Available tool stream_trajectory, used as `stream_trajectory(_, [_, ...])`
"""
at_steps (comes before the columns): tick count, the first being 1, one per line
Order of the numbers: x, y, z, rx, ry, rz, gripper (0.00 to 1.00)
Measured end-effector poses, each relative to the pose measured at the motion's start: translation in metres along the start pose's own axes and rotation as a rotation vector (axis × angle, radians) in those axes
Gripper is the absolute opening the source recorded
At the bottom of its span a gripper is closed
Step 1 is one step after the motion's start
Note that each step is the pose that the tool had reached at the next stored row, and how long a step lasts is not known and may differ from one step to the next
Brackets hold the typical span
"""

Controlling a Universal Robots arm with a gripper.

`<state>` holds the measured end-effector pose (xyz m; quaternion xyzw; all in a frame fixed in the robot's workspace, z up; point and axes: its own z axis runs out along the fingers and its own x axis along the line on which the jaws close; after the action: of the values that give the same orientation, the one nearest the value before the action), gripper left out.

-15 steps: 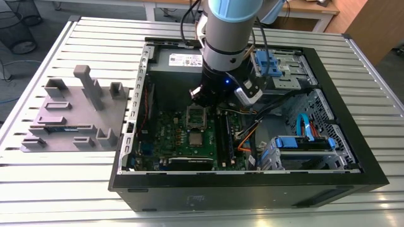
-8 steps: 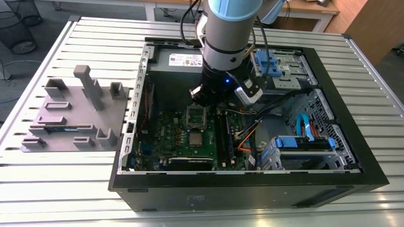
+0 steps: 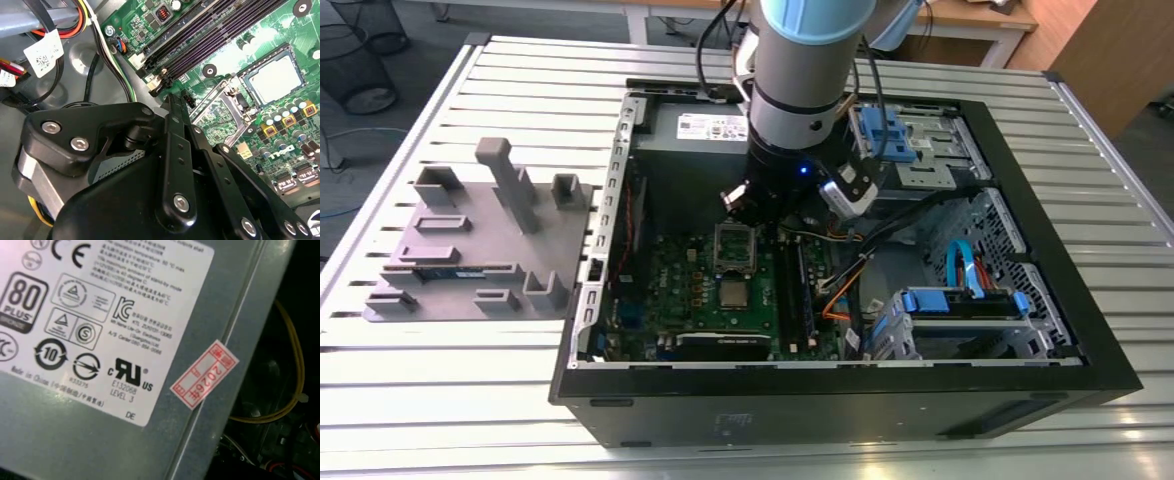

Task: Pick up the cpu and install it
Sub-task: 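Close the cpu cover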

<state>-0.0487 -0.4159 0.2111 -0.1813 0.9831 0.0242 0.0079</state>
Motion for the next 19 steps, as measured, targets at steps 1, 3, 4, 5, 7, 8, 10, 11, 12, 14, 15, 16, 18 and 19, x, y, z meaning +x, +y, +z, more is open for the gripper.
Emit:
stream_trajectory(1, [0.0000, 0.0000, 0.0000, 0.0000, 0.0000, 0.000, 0.11])
stream_trajectory(3, [0.0000, 0.0000, -0.0003, 0.0000, 0.0001, -0.001, 0.11])
stream_trajectory(4, [0.0000, 0.0000, -0.0008, 0.0001, 0.0002, -0.001, 0.11])
stream_trajectory(5, [0.0000, 0.0000, -0.0012, -0.0001, 0.0001, -0.002, 0.11])
stream_trajectory(7, [-0.0001, 0.0001, -0.0029, -0.0001, 0.0002, -0.003, 0.11])
stream_trajectory(8, [-0.0001, 0.0002, -0.0030, -0.0003, 0.0000, -0.004, 0.11])
stream_trajectory(10, [-0.0001, 0.0002, -0.0030, -0.0004, 0.0000, -0.004, 0.11])
stream_trajectory(11, [-0.0001, 0.0001, -0.0030, -0.0004, 0.0000, -0.004, 0.11])
stream_trajectory(12, [-0.0001, 0.0001, -0.0031, -0.0003, 0.0000, -0.004, 0.11])
stream_trajectory(14, [-0.0001, 0.0002, -0.0049, -0.0003, 0.0001, -0.004, 0.11])
stream_trajectory(15, [-0.0001, 0.0002, -0.0049, -0.0003, 0.0001, -0.004, 0.11])
stream_trajectory(16, [-0.0001, 0.0002, -0.0049, -0.0003, 0.0001, -0.004, 0.11])
stream_trajectory(18, [-0.0001, 0.0002, -0.0050, -0.0003, 0.0001, -0.004, 0.11])
stream_trajectory(19, [-0.0001, 0.0002, -0.0050, -0.0003, 0.0001, -0.004, 0.11])
